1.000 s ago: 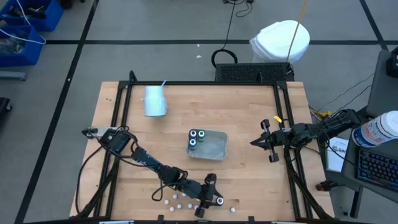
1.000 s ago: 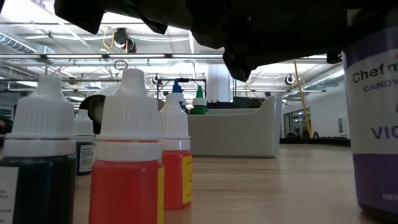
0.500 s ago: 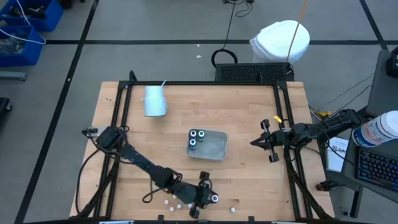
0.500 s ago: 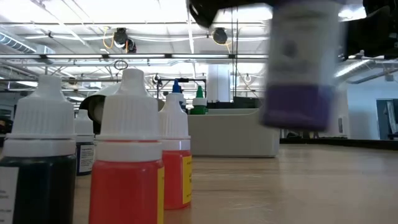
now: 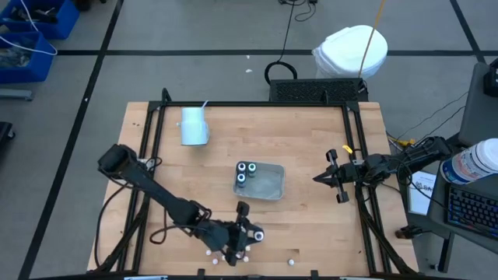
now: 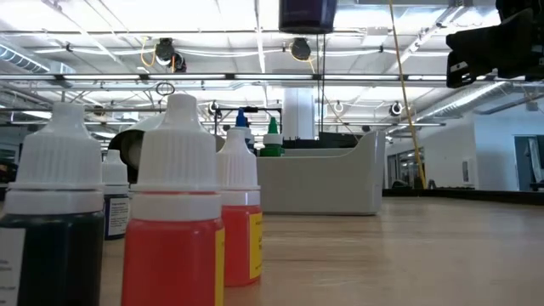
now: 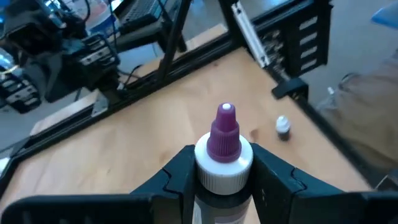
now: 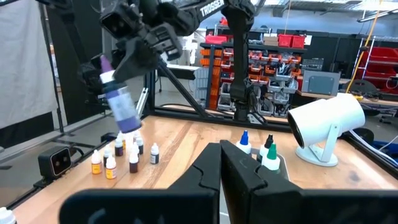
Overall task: Pick & Place food coloring
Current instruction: Put the large purple food coloring bottle into the white container
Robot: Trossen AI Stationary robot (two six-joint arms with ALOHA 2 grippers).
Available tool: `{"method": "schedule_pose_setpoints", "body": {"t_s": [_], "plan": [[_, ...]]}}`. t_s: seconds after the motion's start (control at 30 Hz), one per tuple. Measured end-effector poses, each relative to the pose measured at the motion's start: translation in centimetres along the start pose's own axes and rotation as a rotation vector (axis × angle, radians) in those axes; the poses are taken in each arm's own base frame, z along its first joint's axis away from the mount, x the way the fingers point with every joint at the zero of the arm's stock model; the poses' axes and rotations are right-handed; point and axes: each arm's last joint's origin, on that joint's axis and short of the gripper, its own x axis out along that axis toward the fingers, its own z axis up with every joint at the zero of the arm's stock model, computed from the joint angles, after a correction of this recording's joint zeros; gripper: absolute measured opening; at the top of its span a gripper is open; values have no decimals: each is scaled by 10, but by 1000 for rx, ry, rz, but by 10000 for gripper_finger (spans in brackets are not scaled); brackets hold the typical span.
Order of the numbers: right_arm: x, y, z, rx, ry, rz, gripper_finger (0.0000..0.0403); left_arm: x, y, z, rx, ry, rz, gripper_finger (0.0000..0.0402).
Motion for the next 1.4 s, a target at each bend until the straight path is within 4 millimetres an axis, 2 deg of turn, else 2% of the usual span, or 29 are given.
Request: {"method": "schedule_pose_setpoints", "body": {"t_s": [0.2, 0.4, 0.6, 0.73, 0.83, 0.93, 1.17, 1.27, 1.4], "plan": [[0, 0, 0, 3, 1, 0, 0, 0, 5, -7, 24, 75, 11, 120], [0, 0, -1, 2, 7, 1, 0, 0, -5, -22, 41, 106, -69, 120], [0, 0, -1, 2, 8, 0, 0, -9, -13, -40, -7, 20, -63, 120], [0, 0, -1, 3, 9, 1, 0, -24, -11, -63, -60, -74, -47, 120], [0, 0, -1, 2, 13, 1, 0, -35, 3, -75, -130, -152, 21, 120], [0, 0, -1, 1, 13, 0, 0, -36, 24, -84, -237, -188, 94, 120], [1, 0, -2, -1, 17, 0, 0, -22, 62, -95, -381, -187, 187, 120], [1, 0, -2, 1, 17, 0, 0, -13, 70, -96, -418, -167, 266, 120], [1, 0, -2, 1, 19, 0, 0, 1, 67, -89, -469, -142, 380, 120]]}}
